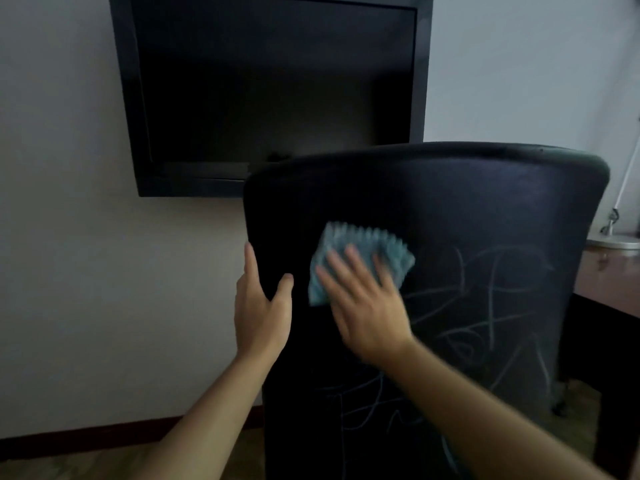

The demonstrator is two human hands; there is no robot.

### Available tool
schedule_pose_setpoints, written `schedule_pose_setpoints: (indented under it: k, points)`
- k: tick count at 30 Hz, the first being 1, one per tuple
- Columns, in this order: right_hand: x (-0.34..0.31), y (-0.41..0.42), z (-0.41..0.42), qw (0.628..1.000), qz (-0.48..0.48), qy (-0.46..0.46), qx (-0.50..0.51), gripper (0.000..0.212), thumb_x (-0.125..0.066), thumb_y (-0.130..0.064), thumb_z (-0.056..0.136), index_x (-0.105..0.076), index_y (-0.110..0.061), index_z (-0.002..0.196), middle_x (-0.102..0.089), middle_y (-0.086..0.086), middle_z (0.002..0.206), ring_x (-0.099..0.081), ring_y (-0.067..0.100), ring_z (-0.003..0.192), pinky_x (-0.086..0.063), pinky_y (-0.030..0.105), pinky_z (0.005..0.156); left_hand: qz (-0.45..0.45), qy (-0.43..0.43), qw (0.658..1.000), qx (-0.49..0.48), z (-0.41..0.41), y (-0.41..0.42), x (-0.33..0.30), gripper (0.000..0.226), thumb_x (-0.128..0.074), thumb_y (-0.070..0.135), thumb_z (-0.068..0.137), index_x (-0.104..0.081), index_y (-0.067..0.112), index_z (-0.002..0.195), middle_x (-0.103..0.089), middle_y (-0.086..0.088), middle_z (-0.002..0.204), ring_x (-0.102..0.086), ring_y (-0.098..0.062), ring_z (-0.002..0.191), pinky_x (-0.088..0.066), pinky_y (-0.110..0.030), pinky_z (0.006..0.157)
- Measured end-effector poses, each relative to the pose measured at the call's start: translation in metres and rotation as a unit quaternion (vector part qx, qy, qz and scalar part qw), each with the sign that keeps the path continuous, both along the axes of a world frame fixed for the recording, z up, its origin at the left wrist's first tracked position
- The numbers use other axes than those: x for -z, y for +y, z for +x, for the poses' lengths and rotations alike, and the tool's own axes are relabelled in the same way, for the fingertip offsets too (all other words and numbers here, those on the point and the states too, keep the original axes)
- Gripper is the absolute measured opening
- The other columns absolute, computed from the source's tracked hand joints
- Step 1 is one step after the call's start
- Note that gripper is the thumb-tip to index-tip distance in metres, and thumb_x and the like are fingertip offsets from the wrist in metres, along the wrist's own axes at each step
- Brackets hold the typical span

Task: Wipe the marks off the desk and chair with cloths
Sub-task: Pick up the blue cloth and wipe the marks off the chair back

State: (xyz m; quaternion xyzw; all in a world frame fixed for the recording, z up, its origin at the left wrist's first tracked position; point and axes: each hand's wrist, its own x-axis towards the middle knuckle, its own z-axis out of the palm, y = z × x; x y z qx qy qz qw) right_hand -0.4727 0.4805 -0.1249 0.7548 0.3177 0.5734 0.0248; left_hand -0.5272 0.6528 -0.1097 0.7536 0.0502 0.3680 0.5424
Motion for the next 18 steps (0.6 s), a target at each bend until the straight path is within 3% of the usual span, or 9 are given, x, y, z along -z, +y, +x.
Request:
schedule_pose_setpoints:
  k: [3,6,8,9,11,13,15,17,18]
  points:
    - [0.091,-0.017,-0.009,0.994,-0.088,0.062,0.005,0.060,-0.048,-0.034,0.092,-0.033,-0.025,0.150,-0.027,-0.003,0.159,-0.010,0.018,0.150,-0.036,0.038,0.102,0.046,0.011,0.999,0.007,-0.005,0.003,0.007,0.077,-0.051,0.045,0.096,0.003,0.057,0.148,-0.024,0.014,0.160,-0.037,-0.017,0.140,-0.033,-0.033,0.102]
    - [0.071,-0.025,-0.010,0.993,-0.104,0.053,-0.011,0.057,-0.049,-0.034,0.092,-0.039,-0.026,0.148,-0.030,-0.002,0.157,-0.016,0.018,0.149,-0.033,0.040,0.104,0.076,0.025,0.997,0.001,-0.010,0.006,0.013,0.076,-0.050,0.043,0.097,0.005,0.059,0.147,-0.025,0.015,0.160,-0.043,-0.022,0.137,-0.043,-0.042,0.107]
    - [0.013,-0.019,-0.005,0.999,-0.030,0.001,-0.013,0.054,-0.049,-0.031,0.094,-0.041,-0.026,0.146,-0.030,0.000,0.157,-0.019,0.019,0.148,-0.033,0.043,0.103,0.067,0.037,0.997,-0.003,-0.012,0.007,0.015,0.075,-0.050,0.043,0.097,0.005,0.064,0.144,-0.034,0.009,0.158,-0.058,-0.026,0.121,-0.054,-0.042,0.093]
    - [-0.021,-0.016,-0.003,1.000,0.013,-0.019,-0.005,0.052,-0.047,-0.032,0.095,-0.040,-0.026,0.147,-0.029,0.000,0.157,-0.018,0.020,0.149,-0.030,0.045,0.107,0.057,0.035,0.998,-0.001,-0.010,0.007,0.015,0.074,-0.049,0.043,0.097,0.004,0.066,0.143,-0.037,0.008,0.157,-0.062,-0.021,0.113,-0.056,-0.035,0.085]
    - [-0.072,-0.014,0.003,0.996,0.056,-0.061,0.014,0.050,-0.043,-0.034,0.099,-0.039,-0.026,0.148,-0.028,0.000,0.158,-0.016,0.022,0.149,-0.016,0.052,0.117,0.041,0.033,0.999,0.007,-0.008,0.009,0.017,0.071,-0.049,0.042,0.098,0.000,0.066,0.143,-0.038,0.010,0.156,-0.056,0.001,0.098,-0.048,-0.011,0.067]
    - [-0.073,-0.015,0.008,0.995,0.065,-0.076,0.022,0.049,-0.042,-0.034,0.100,-0.038,-0.026,0.148,-0.030,0.001,0.158,-0.016,0.024,0.149,-0.010,0.055,0.119,0.033,0.045,0.998,0.010,-0.010,0.011,0.016,0.070,-0.049,0.040,0.098,-0.002,0.065,0.144,-0.038,0.011,0.155,-0.053,0.009,0.084,-0.040,-0.005,0.052]
    - [-0.024,-0.025,0.009,0.996,0.069,-0.057,0.023,0.049,-0.044,-0.031,0.099,-0.040,-0.026,0.147,-0.034,0.002,0.156,-0.019,0.025,0.149,-0.011,0.056,0.118,0.042,0.050,0.998,0.020,-0.011,0.011,0.020,0.071,-0.049,0.040,0.099,0.001,0.066,0.143,-0.036,0.010,0.156,-0.064,-0.006,0.096,-0.042,-0.009,0.056]
    - [0.046,-0.037,0.005,0.999,0.036,-0.008,0.032,0.048,-0.043,-0.031,0.098,-0.041,-0.026,0.146,-0.039,0.004,0.153,-0.019,0.025,0.149,-0.015,0.057,0.117,0.048,0.046,0.997,0.025,-0.014,0.014,0.023,0.072,-0.049,0.040,0.099,0.004,0.068,0.140,-0.031,0.011,0.158,-0.063,-0.028,0.114,-0.056,-0.026,0.072]
    - [0.077,-0.042,0.000,0.999,0.009,0.019,0.048,0.048,-0.041,-0.033,0.099,-0.041,-0.026,0.146,-0.040,0.003,0.152,-0.018,0.024,0.149,-0.021,0.056,0.115,0.056,0.048,0.997,0.027,-0.014,0.015,0.024,0.073,-0.048,0.041,0.099,0.006,0.069,0.138,-0.030,0.011,0.159,-0.061,-0.031,0.116,-0.058,-0.038,0.082]
